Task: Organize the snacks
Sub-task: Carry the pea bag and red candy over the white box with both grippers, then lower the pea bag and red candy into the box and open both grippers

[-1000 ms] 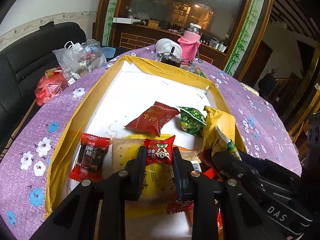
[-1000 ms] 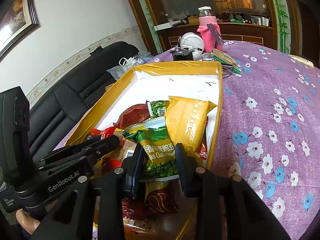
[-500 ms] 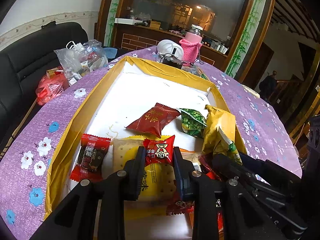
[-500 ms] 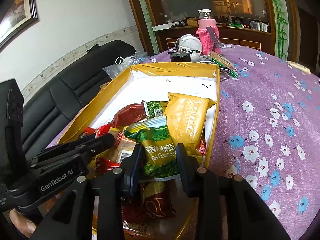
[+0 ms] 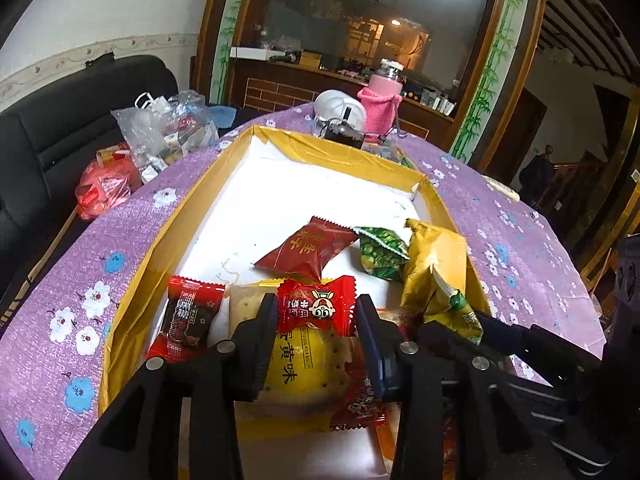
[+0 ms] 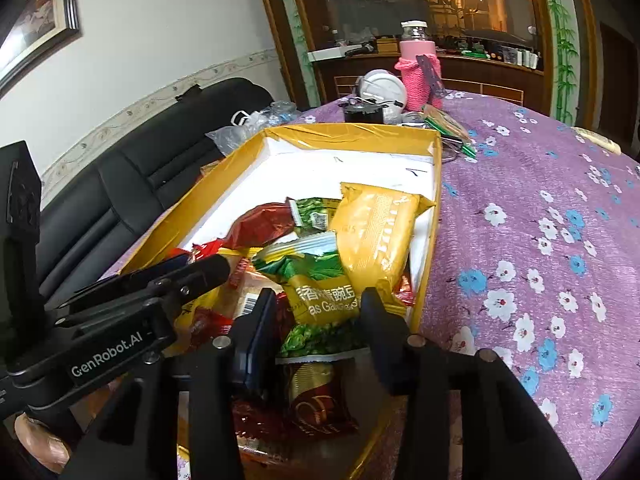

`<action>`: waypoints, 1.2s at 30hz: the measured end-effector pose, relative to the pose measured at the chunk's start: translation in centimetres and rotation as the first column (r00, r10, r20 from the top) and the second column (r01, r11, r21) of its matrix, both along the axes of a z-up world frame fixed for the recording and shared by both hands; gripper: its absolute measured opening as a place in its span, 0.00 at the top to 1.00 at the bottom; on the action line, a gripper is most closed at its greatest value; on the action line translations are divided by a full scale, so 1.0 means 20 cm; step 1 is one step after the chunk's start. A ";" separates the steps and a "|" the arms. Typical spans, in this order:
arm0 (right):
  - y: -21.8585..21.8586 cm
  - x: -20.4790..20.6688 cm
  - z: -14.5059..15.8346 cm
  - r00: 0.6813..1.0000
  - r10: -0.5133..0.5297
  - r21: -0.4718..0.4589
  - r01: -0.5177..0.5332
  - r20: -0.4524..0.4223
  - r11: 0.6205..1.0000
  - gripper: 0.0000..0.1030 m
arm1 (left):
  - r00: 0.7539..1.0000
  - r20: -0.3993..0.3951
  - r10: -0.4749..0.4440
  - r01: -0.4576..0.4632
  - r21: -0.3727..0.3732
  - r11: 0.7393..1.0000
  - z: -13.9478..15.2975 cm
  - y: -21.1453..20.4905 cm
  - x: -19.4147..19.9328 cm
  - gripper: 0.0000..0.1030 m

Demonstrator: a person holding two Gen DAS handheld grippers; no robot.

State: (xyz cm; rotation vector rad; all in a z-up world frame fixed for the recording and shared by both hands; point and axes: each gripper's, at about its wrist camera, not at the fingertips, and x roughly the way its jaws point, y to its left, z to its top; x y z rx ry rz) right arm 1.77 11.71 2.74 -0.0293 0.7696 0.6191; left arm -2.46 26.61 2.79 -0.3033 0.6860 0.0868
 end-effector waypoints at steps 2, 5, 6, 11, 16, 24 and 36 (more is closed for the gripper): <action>-0.01 -0.01 0.00 1.000 0.004 0.001 -0.004 0.008 1.000 0.58 | 1.000 0.007 -0.002 0.002 -0.002 1.000 0.00 0.00 0.00 0.58; -0.01 -0.02 0.00 1.000 0.011 0.005 -0.012 0.014 1.000 0.57 | 1.000 0.023 0.002 -0.002 0.001 1.000 0.01 0.00 -0.01 0.47; -0.01 -0.03 0.01 1.000 0.013 0.011 -0.013 0.014 1.000 0.57 | 0.999 0.033 0.004 -0.004 0.003 1.000 0.02 0.00 -0.02 0.41; -0.03 -0.04 0.03 1.000 0.008 0.020 -0.009 0.027 1.000 0.56 | 0.997 0.077 0.013 -0.015 0.020 1.000 0.05 -0.02 -0.05 0.31; -0.03 -0.05 0.04 0.999 -0.004 0.016 0.003 0.037 1.000 0.56 | 0.995 0.097 0.014 -0.017 0.026 1.000 0.06 -0.02 -0.06 0.31; -0.05 -0.07 0.09 0.998 -0.026 0.012 0.025 0.061 1.000 0.56 | 0.986 0.163 0.044 -0.054 0.054 0.997 0.10 -0.02 -0.12 0.22; -0.12 -0.11 0.12 0.995 -0.062 0.014 0.062 0.075 0.998 0.54 | 0.981 0.183 0.064 -0.078 0.074 0.994 0.11 -0.03 -0.13 0.21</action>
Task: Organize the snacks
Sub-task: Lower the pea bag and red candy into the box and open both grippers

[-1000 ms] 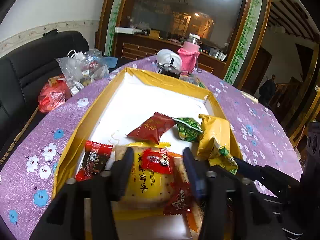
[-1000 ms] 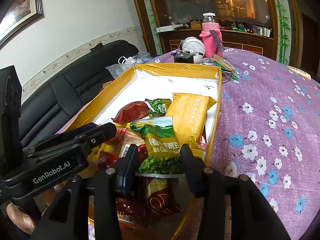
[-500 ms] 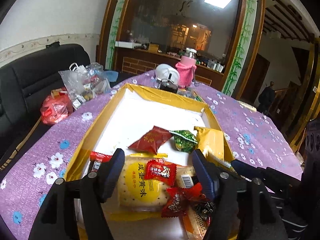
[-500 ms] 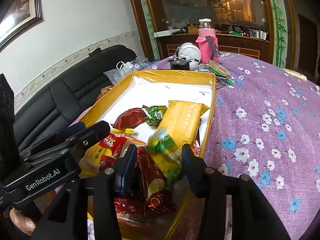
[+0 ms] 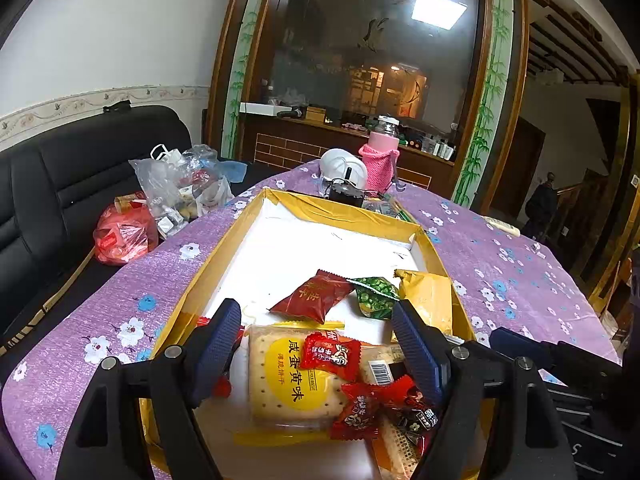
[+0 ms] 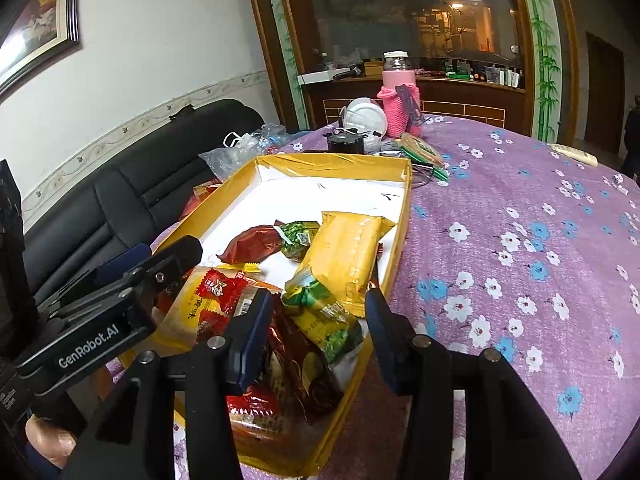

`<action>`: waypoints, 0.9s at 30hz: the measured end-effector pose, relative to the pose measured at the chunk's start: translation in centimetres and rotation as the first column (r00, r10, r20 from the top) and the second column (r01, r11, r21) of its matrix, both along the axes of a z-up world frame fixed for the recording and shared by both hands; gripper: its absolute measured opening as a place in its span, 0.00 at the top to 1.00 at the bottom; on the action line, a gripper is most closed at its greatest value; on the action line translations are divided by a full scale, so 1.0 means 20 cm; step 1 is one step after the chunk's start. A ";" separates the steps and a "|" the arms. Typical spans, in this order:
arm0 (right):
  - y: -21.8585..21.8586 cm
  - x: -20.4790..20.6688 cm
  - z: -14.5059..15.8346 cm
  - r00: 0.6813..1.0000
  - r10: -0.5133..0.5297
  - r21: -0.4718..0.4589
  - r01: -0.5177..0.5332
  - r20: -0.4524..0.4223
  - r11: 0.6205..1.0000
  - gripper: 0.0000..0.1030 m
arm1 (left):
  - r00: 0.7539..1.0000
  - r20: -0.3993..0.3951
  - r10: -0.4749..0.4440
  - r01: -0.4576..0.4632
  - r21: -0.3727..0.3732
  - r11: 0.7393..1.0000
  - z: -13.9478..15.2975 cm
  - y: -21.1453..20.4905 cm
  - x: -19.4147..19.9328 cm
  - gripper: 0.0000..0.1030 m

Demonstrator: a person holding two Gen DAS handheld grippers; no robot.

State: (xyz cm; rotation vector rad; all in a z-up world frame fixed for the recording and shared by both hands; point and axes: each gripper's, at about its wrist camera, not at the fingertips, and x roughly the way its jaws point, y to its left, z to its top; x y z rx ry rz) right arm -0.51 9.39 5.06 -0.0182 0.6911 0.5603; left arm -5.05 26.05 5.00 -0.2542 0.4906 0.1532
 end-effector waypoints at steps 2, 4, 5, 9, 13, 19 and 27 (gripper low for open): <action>-0.01 -0.01 0.00 1.000 -0.003 -0.002 0.003 0.001 1.000 0.54 | 1.000 -0.001 0.001 -0.001 0.000 1.000 0.00 0.00 0.00 0.21; -0.02 -0.02 0.00 1.000 -0.006 -0.003 0.006 0.002 1.000 0.54 | 1.000 -0.004 0.003 -0.003 0.000 1.000 0.00 0.00 0.00 0.21; -0.02 -0.02 0.00 1.000 -0.007 -0.005 0.007 0.001 1.000 0.54 | 1.000 -0.006 0.003 -0.003 0.000 1.000 0.00 0.00 0.00 0.21; -0.03 -0.04 0.00 1.000 -0.009 -0.010 0.009 0.001 1.000 0.53 | 1.000 -0.022 0.007 -0.007 -0.010 1.000 -0.01 0.01 0.01 0.19; -0.05 -0.05 0.01 1.000 -0.016 -0.010 0.016 0.006 1.000 0.53 | 0.999 -0.034 0.010 -0.011 -0.013 1.000 -0.02 0.01 0.02 0.17; -0.10 -0.07 0.01 1.000 -0.030 -0.002 0.030 0.001 1.000 0.53 | 0.999 -0.036 0.025 -0.025 -0.001 1.000 -0.02 0.01 0.02 0.13; -0.19 -0.12 0.02 0.999 -0.043 0.012 0.043 0.001 0.999 0.50 | 0.999 -0.034 0.040 -0.039 0.034 0.999 -0.01 -0.01 0.01 0.07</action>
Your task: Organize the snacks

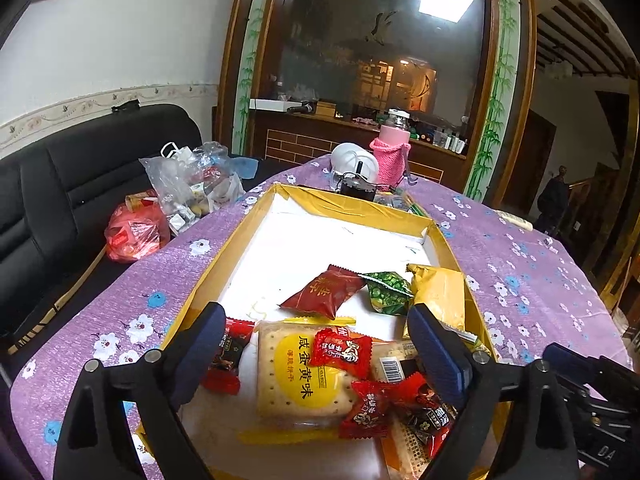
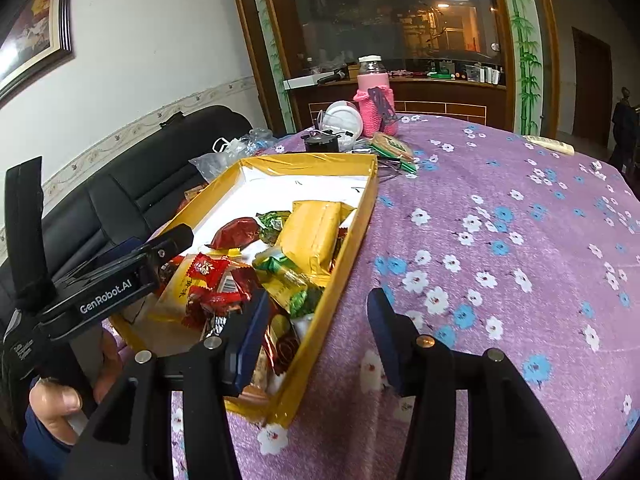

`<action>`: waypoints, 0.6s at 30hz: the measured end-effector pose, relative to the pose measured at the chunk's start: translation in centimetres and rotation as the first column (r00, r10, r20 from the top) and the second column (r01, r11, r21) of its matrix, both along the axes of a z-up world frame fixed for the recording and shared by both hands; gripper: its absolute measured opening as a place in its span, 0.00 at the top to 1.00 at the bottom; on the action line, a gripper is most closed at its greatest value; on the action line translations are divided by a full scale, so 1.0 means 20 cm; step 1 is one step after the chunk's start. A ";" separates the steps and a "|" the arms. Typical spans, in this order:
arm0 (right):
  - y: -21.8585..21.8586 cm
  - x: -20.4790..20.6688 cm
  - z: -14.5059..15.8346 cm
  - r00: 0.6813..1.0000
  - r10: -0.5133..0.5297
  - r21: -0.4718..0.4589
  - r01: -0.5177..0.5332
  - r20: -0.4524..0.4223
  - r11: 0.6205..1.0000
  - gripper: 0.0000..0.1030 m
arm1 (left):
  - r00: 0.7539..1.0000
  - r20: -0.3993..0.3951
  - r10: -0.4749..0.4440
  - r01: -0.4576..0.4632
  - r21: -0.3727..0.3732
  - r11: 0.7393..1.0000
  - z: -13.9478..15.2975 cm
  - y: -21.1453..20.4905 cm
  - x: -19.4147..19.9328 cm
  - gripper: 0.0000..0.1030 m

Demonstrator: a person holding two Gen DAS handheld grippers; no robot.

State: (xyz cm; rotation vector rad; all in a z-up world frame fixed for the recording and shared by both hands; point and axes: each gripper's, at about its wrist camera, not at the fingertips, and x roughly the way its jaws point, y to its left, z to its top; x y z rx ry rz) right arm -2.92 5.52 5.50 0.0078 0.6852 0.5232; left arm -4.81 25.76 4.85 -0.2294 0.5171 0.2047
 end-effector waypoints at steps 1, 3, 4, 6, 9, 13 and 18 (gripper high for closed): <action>-0.01 -0.01 0.00 1.000 -0.001 0.000 0.001 0.003 1.000 0.49 | 1.000 -0.001 0.002 -0.002 0.004 1.000 0.00 0.00 0.00 0.06; -0.04 -0.03 0.00 1.000 -0.002 0.000 0.002 0.011 1.000 0.49 | 1.000 0.000 0.001 -0.001 0.016 1.000 0.00 -0.01 -0.01 0.05; -0.05 -0.04 0.00 1.000 -0.004 -0.001 0.004 0.014 1.000 0.49 | 1.000 0.000 0.001 -0.001 0.021 1.000 0.01 -0.02 -0.01 0.04; -0.07 -0.06 0.01 1.000 -0.005 -0.004 0.005 0.021 1.000 0.49 | 1.000 0.001 0.002 -0.002 0.039 0.999 0.01 -0.04 -0.02 0.04; -0.11 -0.09 0.01 1.000 -0.012 -0.004 0.013 0.029 1.000 0.47 | 1.000 -0.002 -0.003 0.004 0.064 0.998 0.01 -0.07 -0.03 0.02; -0.20 -0.13 0.03 1.000 -0.016 0.011 0.015 0.023 1.000 0.46 | 1.000 -0.012 -0.017 0.018 0.092 0.996 0.02 -0.12 -0.05 0.02; -0.27 -0.23 0.04 0.997 -0.011 -0.049 0.015 0.082 0.999 0.46 | 0.997 -0.033 -0.070 0.074 0.124 0.990 0.01 -0.23 -0.10 0.01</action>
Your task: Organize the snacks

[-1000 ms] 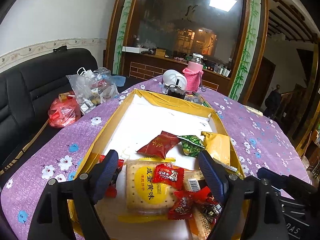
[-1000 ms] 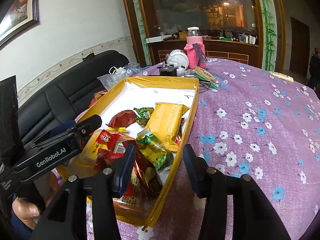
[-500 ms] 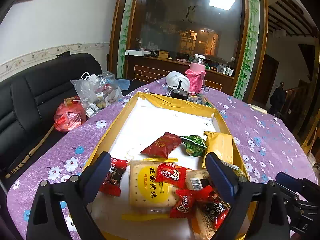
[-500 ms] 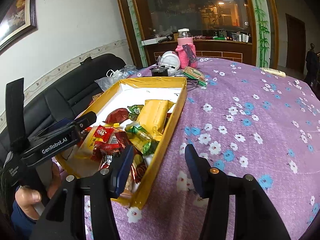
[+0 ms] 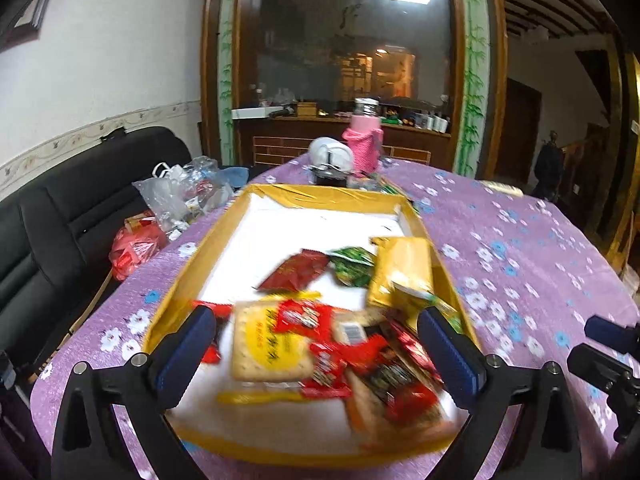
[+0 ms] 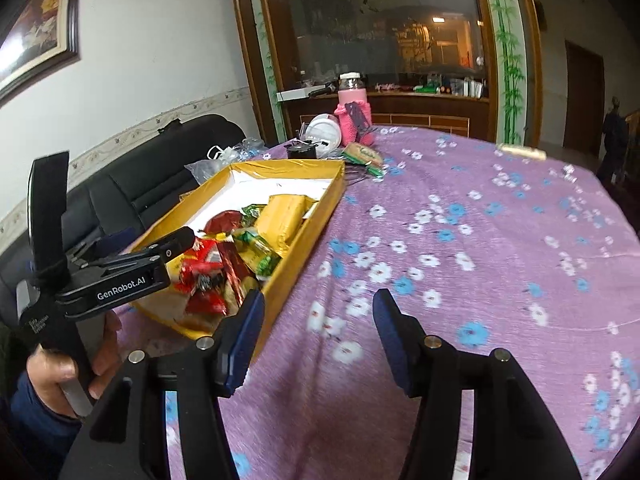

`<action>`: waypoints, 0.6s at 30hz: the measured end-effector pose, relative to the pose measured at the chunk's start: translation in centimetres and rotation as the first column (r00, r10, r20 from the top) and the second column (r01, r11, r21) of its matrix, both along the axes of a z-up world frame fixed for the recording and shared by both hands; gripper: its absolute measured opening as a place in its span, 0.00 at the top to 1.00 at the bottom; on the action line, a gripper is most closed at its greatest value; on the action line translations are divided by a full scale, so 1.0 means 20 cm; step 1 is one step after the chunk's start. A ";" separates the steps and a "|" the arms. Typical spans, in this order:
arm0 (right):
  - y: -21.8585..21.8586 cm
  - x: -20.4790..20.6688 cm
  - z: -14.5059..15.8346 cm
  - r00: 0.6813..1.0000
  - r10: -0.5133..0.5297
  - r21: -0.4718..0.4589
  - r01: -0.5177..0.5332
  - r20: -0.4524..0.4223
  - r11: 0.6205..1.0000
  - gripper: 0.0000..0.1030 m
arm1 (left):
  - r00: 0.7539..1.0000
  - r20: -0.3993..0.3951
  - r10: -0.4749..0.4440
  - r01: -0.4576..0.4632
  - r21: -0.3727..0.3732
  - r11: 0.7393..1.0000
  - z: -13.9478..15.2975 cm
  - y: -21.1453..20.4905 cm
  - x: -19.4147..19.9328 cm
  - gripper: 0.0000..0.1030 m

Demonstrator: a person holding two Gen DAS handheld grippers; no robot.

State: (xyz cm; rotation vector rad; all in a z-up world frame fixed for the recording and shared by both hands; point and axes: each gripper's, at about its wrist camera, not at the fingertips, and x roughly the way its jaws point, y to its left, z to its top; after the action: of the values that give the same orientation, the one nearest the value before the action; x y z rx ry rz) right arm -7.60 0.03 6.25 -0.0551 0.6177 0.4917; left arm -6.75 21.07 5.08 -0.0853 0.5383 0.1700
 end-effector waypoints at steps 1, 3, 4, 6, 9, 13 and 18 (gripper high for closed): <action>0.00 -0.01 0.00 1.000 0.003 -0.013 -0.003 0.006 1.000 0.46 | 1.000 -0.006 -0.013 0.013 0.006 1.000 0.00 -0.02 -0.01 0.01; -0.01 -0.05 -0.02 1.000 0.023 -0.048 -0.022 0.022 0.999 0.45 | 0.999 -0.019 -0.041 0.041 0.029 0.999 -0.01 -0.08 -0.04 0.01; -0.01 -0.07 -0.03 0.999 0.037 -0.057 -0.035 0.024 0.998 0.45 | 0.998 -0.022 -0.054 0.055 0.037 0.998 -0.02 -0.10 -0.05 0.01; 0.00 -0.09 -0.04 0.997 0.069 -0.070 -0.067 0.025 0.995 0.42 | 0.997 -0.027 -0.078 0.079 0.055 0.995 -0.03 -0.13 -0.08 0.01; 0.03 -0.11 -0.06 0.994 0.103 -0.090 -0.099 0.037 0.991 0.41 | 0.998 -0.012 -0.061 0.062 0.107 0.992 -0.03 -0.16 -0.12 0.01; 0.03 -0.10 -0.06 0.992 0.122 -0.069 -0.120 0.022 0.990 0.39 | 0.999 0.028 -0.020 0.013 0.212 0.977 -0.01 -0.19 -0.15 0.01; -0.01 -0.06 -0.07 0.997 0.083 -0.039 -0.084 -0.004 0.996 0.38 | 0.998 0.004 -0.065 0.063 0.213 0.975 -0.02 -0.20 -0.16 0.01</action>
State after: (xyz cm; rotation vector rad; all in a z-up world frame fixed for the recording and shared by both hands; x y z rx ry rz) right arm -8.89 -0.12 4.81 -0.1177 0.6292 0.5607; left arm -9.87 16.99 4.75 0.1399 0.5080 0.1632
